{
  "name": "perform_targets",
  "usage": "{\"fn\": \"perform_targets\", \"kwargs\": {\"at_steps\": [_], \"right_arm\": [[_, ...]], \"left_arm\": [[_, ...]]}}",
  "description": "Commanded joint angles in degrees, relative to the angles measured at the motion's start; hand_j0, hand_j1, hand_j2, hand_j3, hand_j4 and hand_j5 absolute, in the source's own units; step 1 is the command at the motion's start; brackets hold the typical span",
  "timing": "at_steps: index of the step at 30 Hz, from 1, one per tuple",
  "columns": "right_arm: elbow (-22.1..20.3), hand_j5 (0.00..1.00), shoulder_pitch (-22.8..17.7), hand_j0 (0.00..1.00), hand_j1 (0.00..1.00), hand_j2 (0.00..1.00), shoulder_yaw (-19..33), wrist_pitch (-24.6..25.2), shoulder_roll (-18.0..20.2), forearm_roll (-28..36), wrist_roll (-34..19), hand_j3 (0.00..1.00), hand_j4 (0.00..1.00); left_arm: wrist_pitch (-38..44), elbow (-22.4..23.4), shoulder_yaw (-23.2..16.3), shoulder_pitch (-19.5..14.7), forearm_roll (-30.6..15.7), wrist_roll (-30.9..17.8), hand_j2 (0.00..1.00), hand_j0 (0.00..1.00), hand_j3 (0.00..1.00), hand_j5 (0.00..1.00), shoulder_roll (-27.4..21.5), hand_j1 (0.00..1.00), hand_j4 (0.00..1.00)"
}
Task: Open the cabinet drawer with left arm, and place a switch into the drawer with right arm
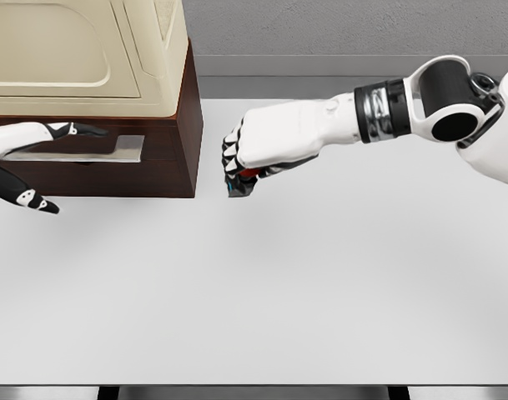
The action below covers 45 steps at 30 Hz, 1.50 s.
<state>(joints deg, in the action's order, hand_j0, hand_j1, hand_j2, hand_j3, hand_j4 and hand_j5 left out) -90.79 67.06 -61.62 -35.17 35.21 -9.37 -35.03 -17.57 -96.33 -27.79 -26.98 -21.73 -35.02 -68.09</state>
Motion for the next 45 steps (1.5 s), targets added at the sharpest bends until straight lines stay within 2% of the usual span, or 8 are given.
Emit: {"fn": "perform_targets", "kwargs": {"at_steps": [1,19,43,45], "right_arm": [[-0.09,0.4,0.0,0.4,0.4,0.4,0.01,0.17,0.04,0.31,0.03,0.4,0.4],[-0.62,0.4,0.0,0.4,0.4,0.4,0.01,0.17,-0.05,0.4,0.03,0.4,0.4],[-0.62,0.4,0.18,0.4,0.4,0.4,0.19,0.17,-0.32,0.67,0.03,0.4,0.4],[-0.62,0.4,0.7,0.4,0.4,0.4,0.19,0.17,-1.28,0.75,0.03,0.4,0.4]], "left_arm": [[0.26,0.44,0.55,0.0,-0.33,0.02,1.0,1.0,1.0,1.0,-0.03,1.0,1.0],[1.66,0.01,0.55,1.93,-0.33,0.02,1.0,1.0,1.0,1.0,1.29,1.0,1.0],[1.93,-0.52,1.08,4.75,-2.09,0.02,1.0,1.0,1.0,1.0,0.06,1.0,1.0],[1.93,-0.52,1.08,5.1,-2.18,0.02,1.0,1.0,1.0,1.0,0.06,1.0,1.0]]}}
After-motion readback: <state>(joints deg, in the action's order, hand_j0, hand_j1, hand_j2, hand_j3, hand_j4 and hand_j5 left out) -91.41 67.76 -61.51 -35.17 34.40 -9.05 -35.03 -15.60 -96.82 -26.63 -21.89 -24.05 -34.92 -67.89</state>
